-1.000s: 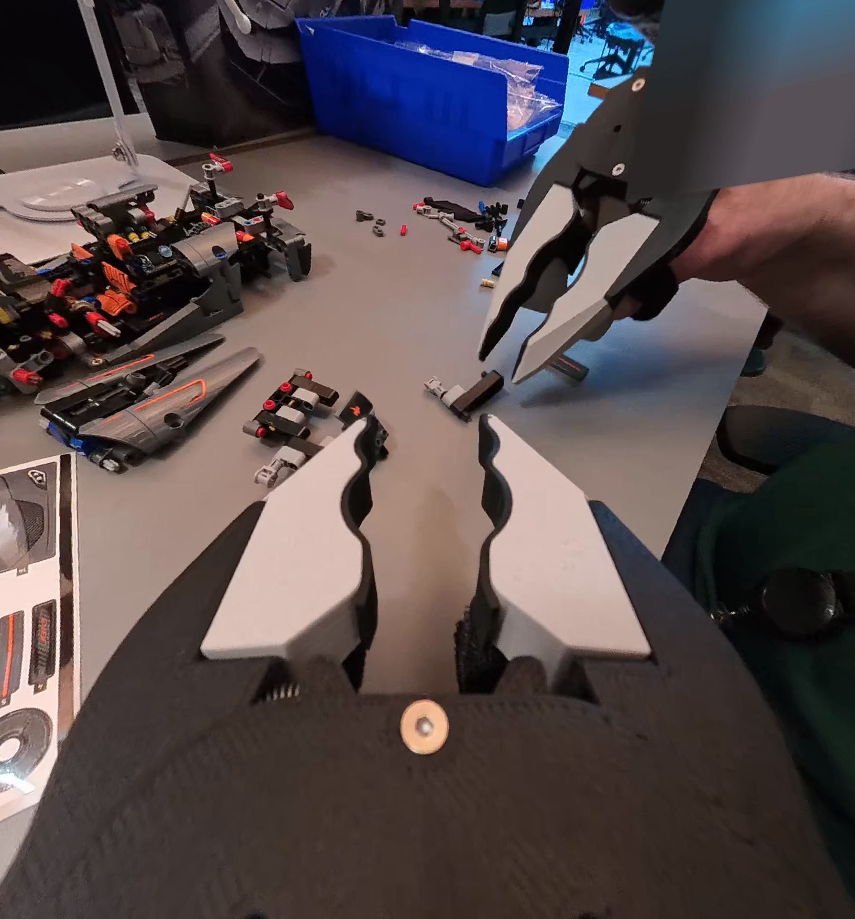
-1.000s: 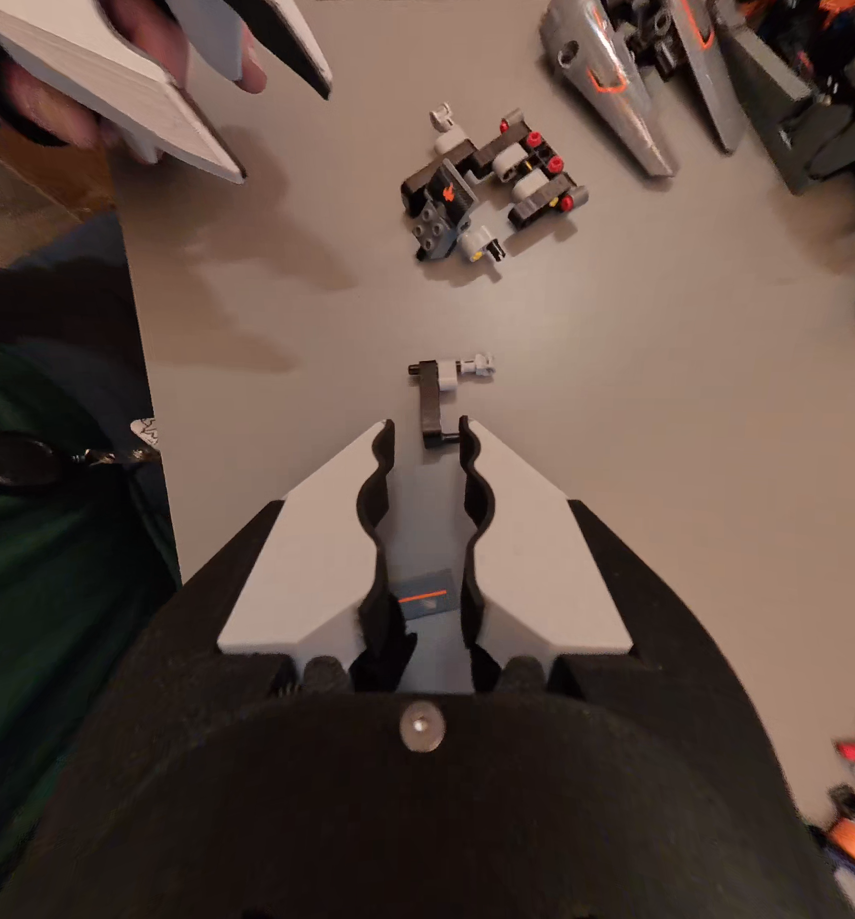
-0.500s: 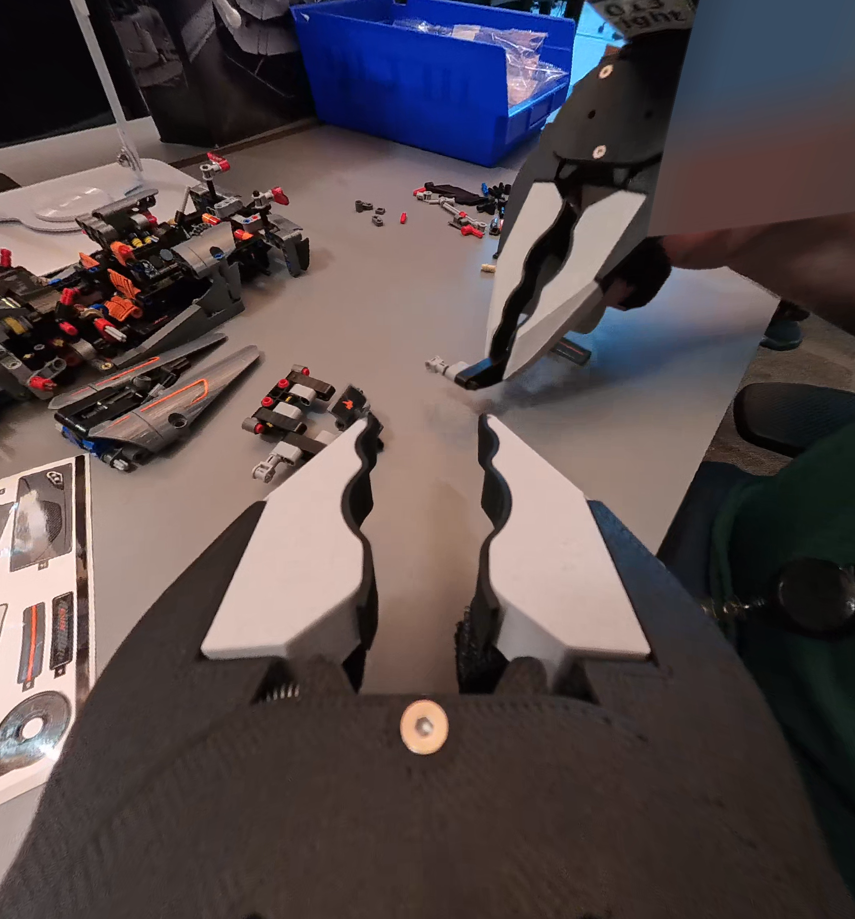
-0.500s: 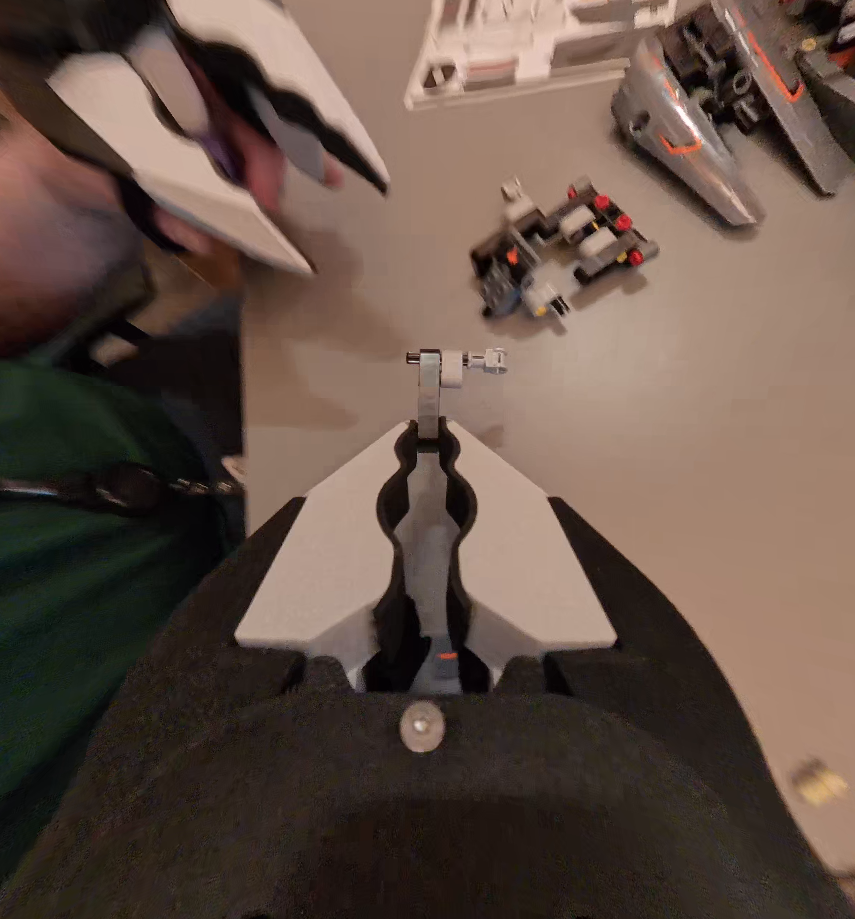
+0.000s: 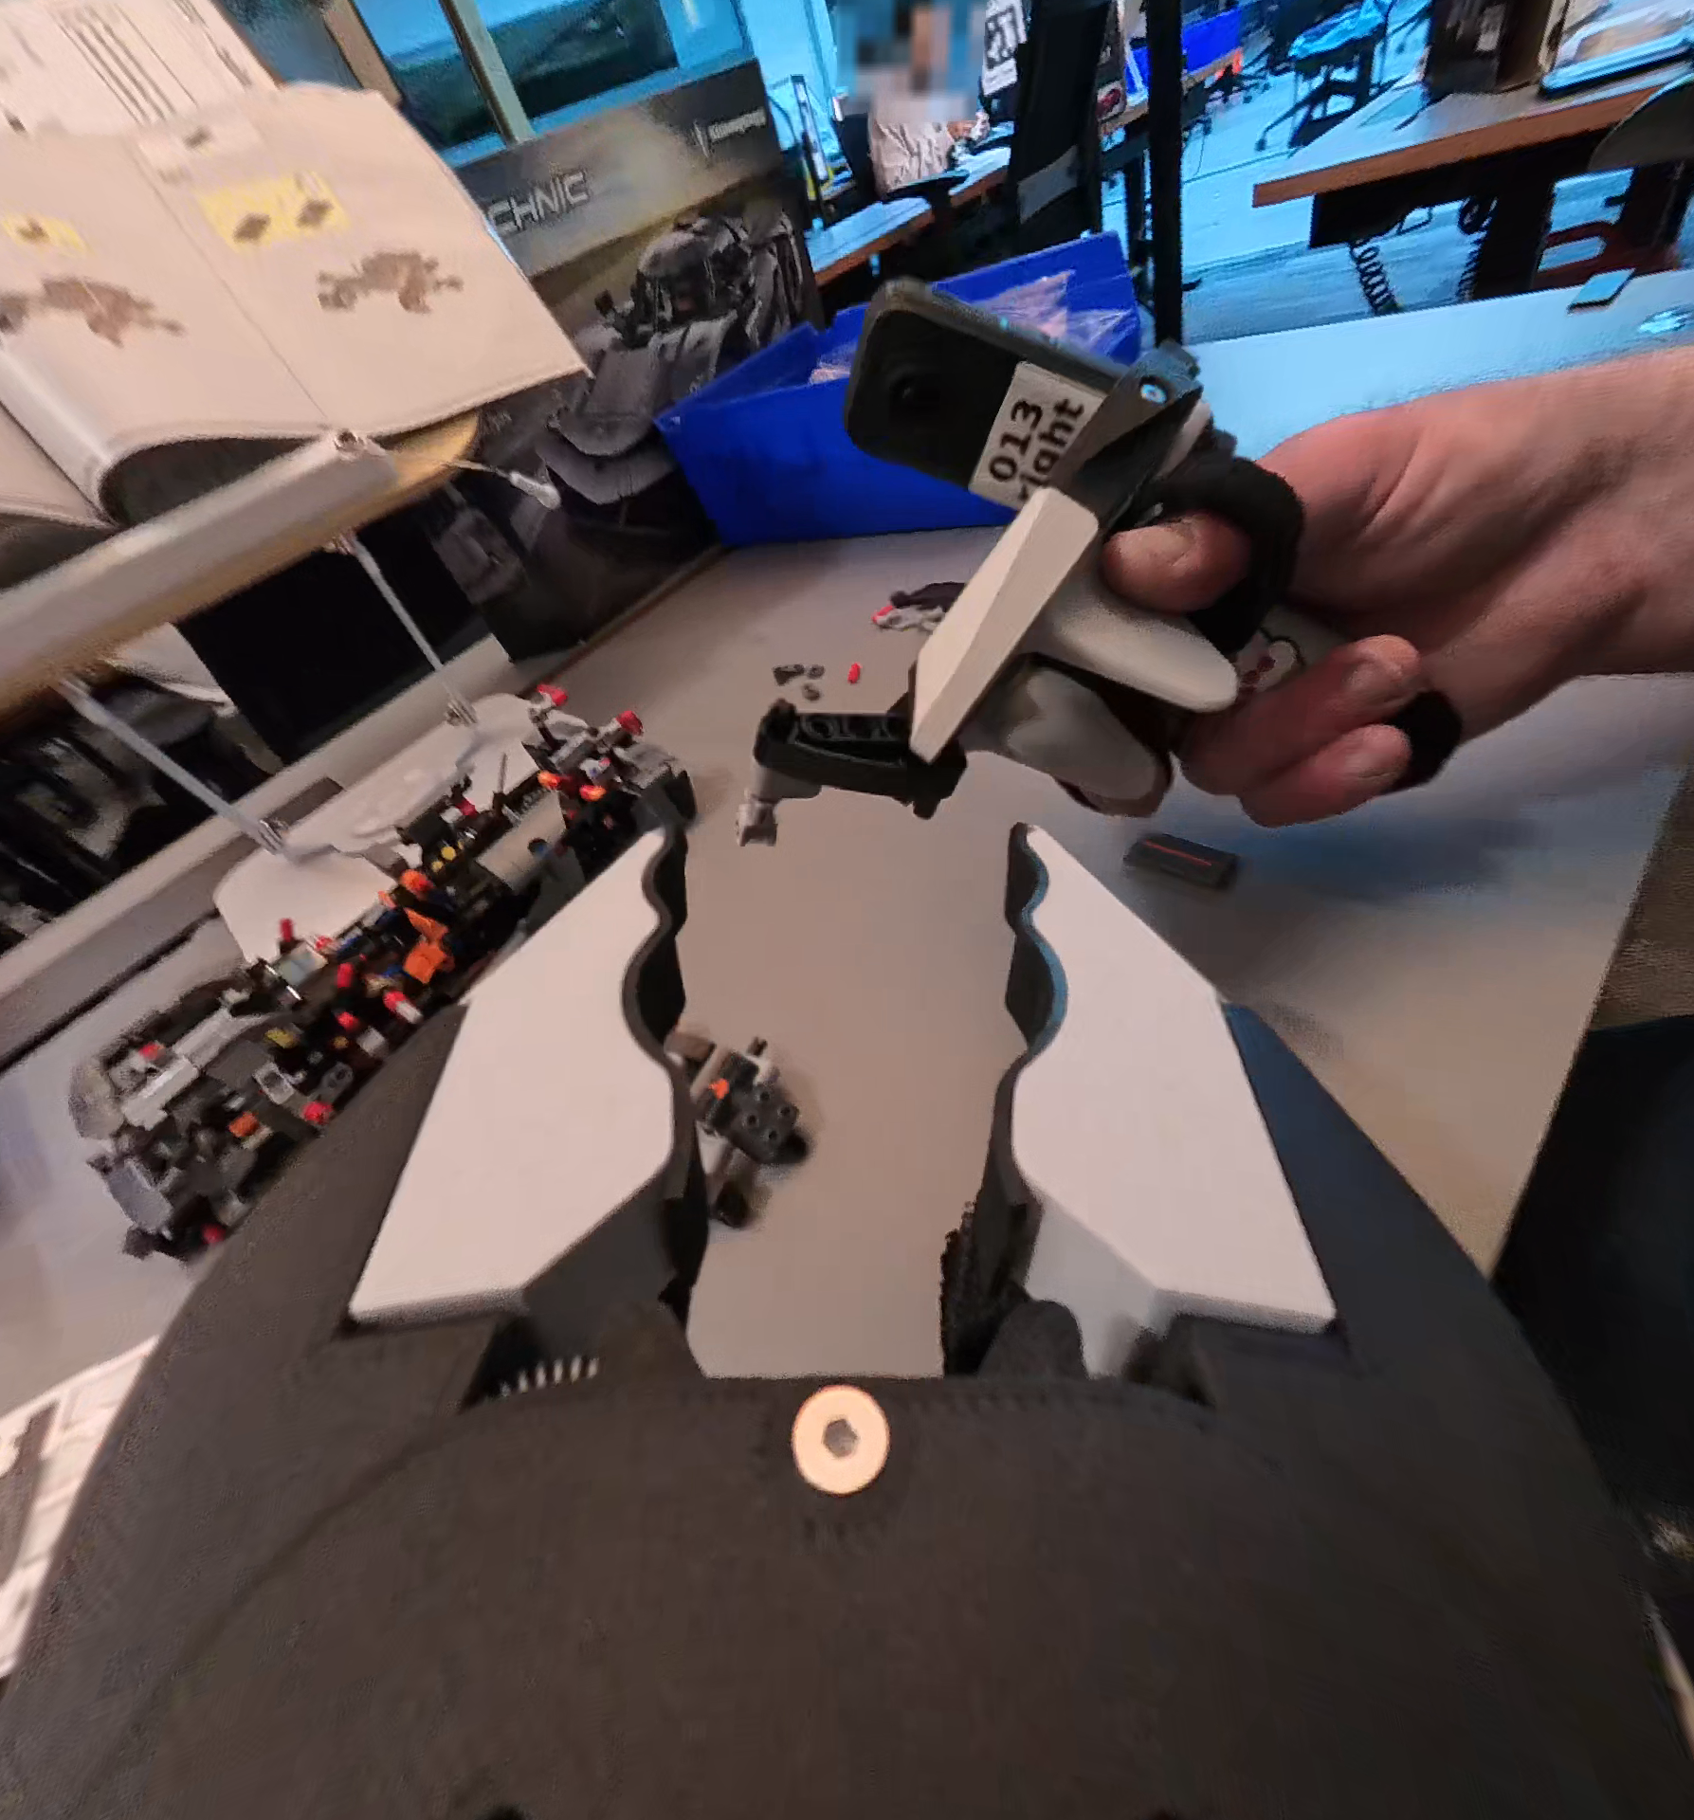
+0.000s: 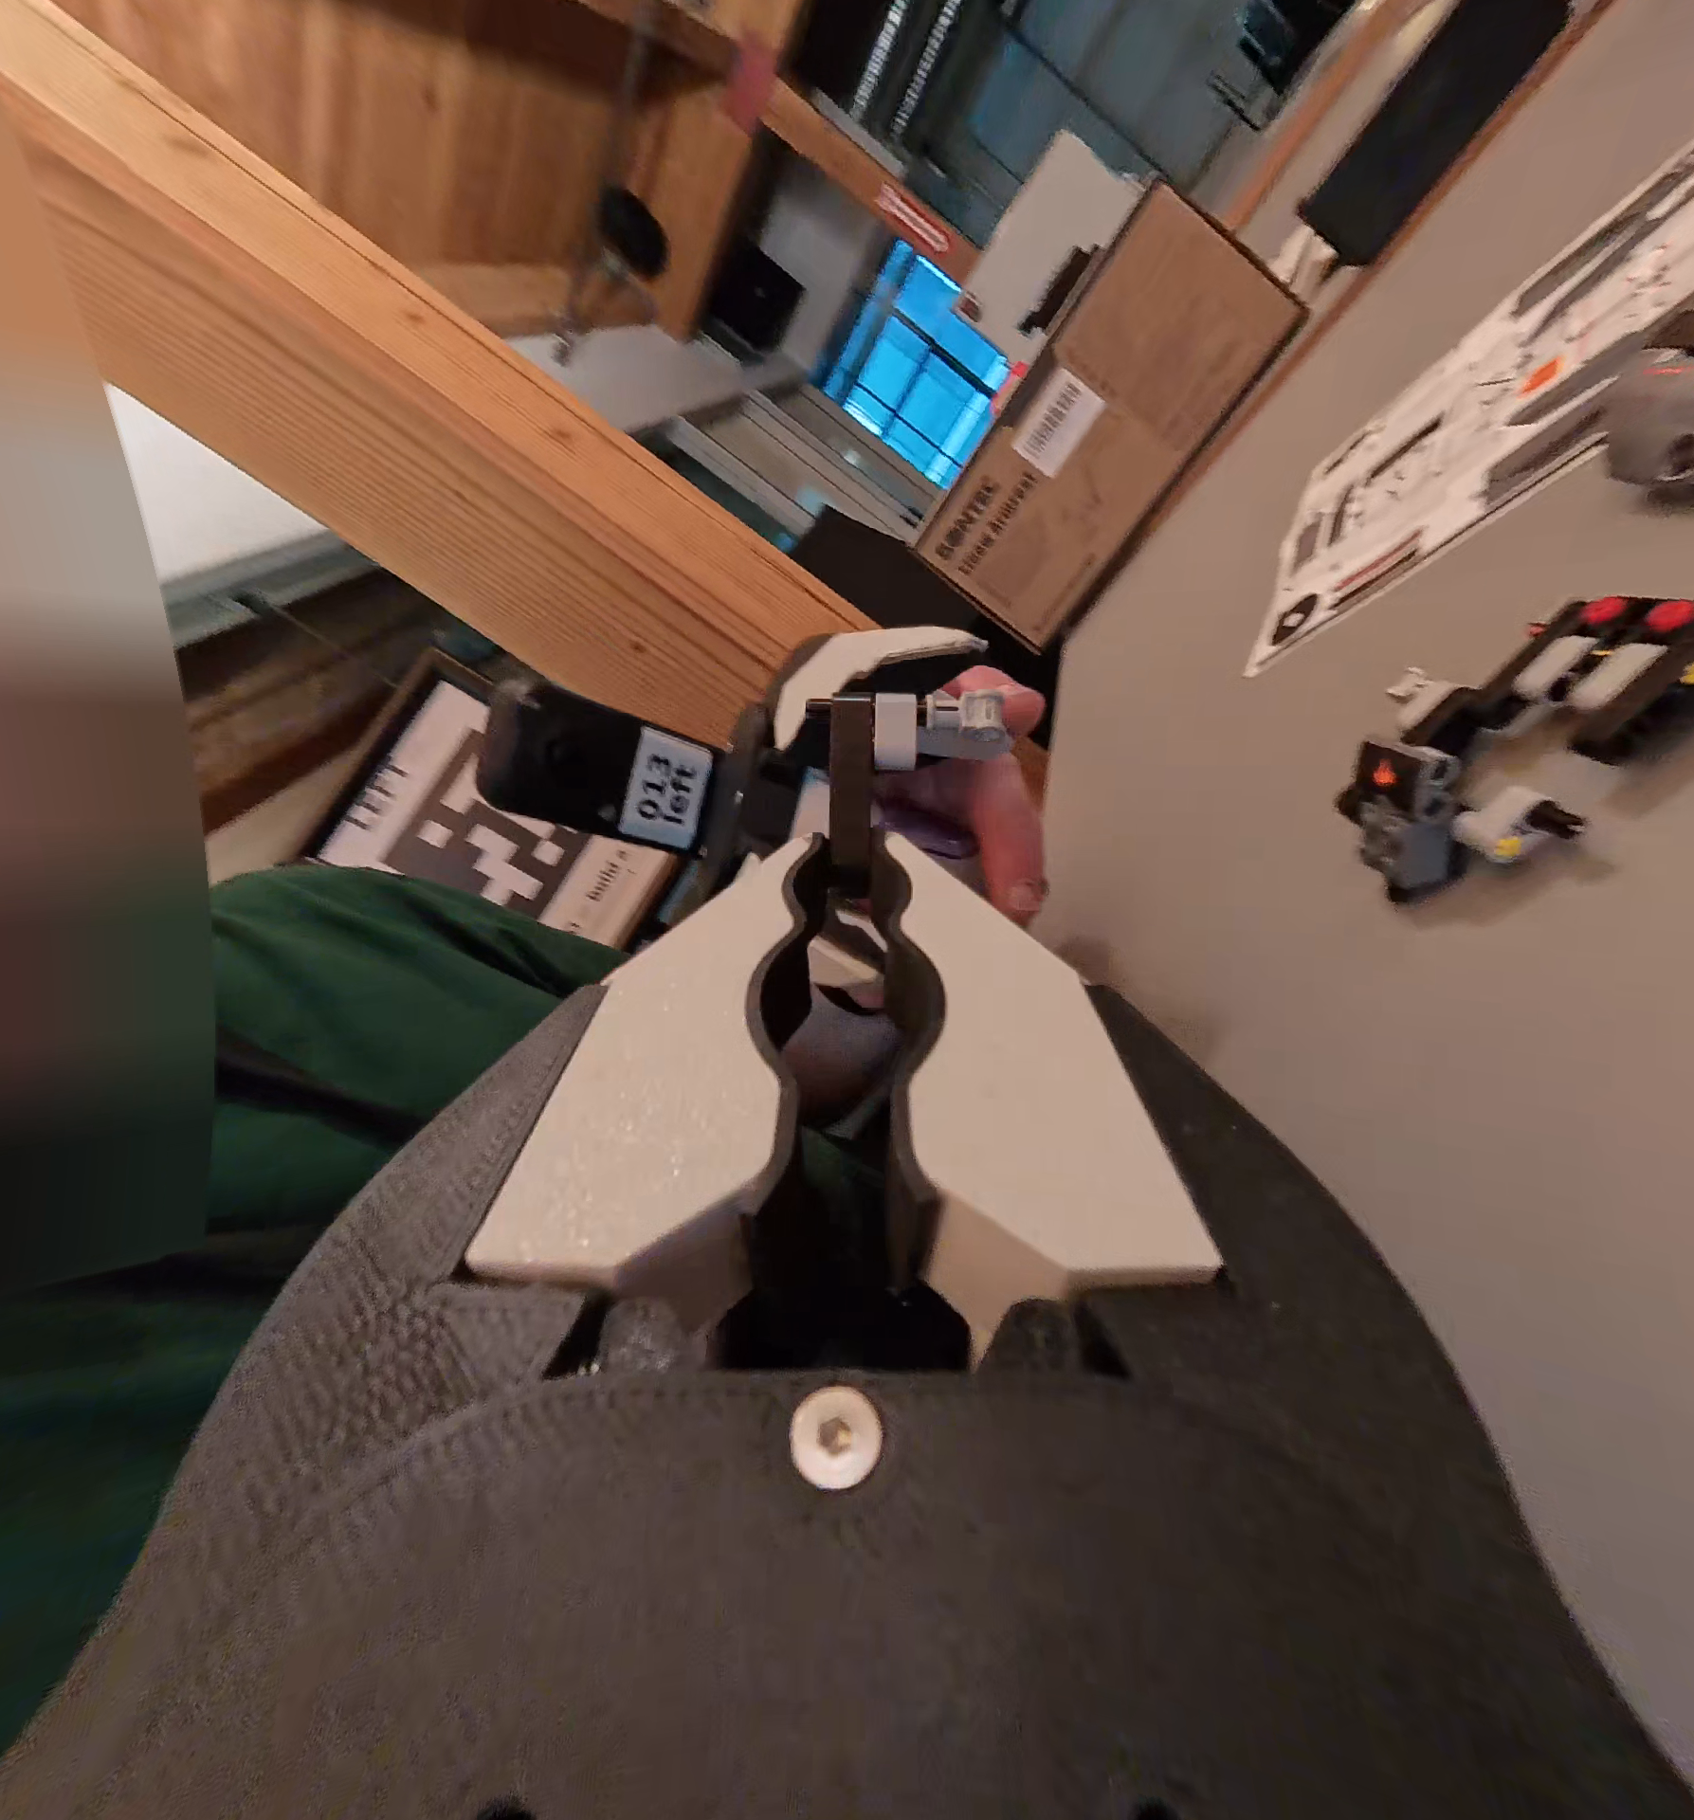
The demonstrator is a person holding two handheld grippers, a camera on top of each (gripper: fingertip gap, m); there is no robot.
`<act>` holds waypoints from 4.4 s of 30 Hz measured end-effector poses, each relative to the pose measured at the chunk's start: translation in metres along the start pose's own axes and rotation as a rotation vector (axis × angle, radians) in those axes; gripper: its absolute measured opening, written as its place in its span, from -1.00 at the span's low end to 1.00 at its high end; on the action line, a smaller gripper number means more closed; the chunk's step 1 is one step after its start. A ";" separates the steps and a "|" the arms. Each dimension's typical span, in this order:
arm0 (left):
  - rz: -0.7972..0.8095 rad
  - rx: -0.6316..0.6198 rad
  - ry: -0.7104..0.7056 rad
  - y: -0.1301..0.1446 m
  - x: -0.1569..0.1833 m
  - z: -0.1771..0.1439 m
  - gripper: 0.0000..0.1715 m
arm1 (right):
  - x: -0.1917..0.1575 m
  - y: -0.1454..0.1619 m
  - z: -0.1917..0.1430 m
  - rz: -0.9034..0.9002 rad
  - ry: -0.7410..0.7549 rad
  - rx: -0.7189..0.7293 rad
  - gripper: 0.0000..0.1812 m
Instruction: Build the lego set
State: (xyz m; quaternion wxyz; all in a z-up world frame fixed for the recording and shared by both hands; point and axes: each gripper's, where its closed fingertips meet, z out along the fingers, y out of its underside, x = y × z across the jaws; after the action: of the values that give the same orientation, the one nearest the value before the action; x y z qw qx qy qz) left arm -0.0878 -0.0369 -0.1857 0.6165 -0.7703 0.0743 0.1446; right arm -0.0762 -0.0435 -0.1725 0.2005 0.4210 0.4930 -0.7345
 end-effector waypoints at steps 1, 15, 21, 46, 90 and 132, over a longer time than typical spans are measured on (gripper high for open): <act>0.021 0.007 -0.012 -0.002 0.000 0.003 -0.26 | -0.004 -0.001 0.001 0.018 -0.032 0.014 -0.94; 0.121 -0.001 -0.062 -0.015 -0.007 0.002 -0.51 | 0.001 -0.007 -0.003 0.015 0.020 0.091 -0.67; 0.087 -0.097 0.009 0.003 0.004 -0.012 -0.50 | -0.008 0.008 0.001 -0.116 0.117 -0.011 -0.68; 0.198 -0.301 0.066 0.027 0.015 0.006 -0.50 | 0.026 0.021 0.008 -0.189 0.310 -0.101 -0.85; -0.014 0.103 0.067 -0.004 0.018 -0.002 -0.49 | 0.005 0.019 0.013 -0.148 0.186 -0.090 -0.94; 0.042 -0.458 0.266 0.112 -0.022 0.037 -0.71 | 0.148 -0.006 -0.027 -0.346 1.041 -0.510 -0.94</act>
State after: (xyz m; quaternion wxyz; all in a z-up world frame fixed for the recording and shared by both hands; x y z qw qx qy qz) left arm -0.1465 -0.0284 -0.2899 0.4079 -0.9003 0.1361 0.0678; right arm -0.1529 0.0011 -0.2937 -0.0949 0.5775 0.7483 -0.3124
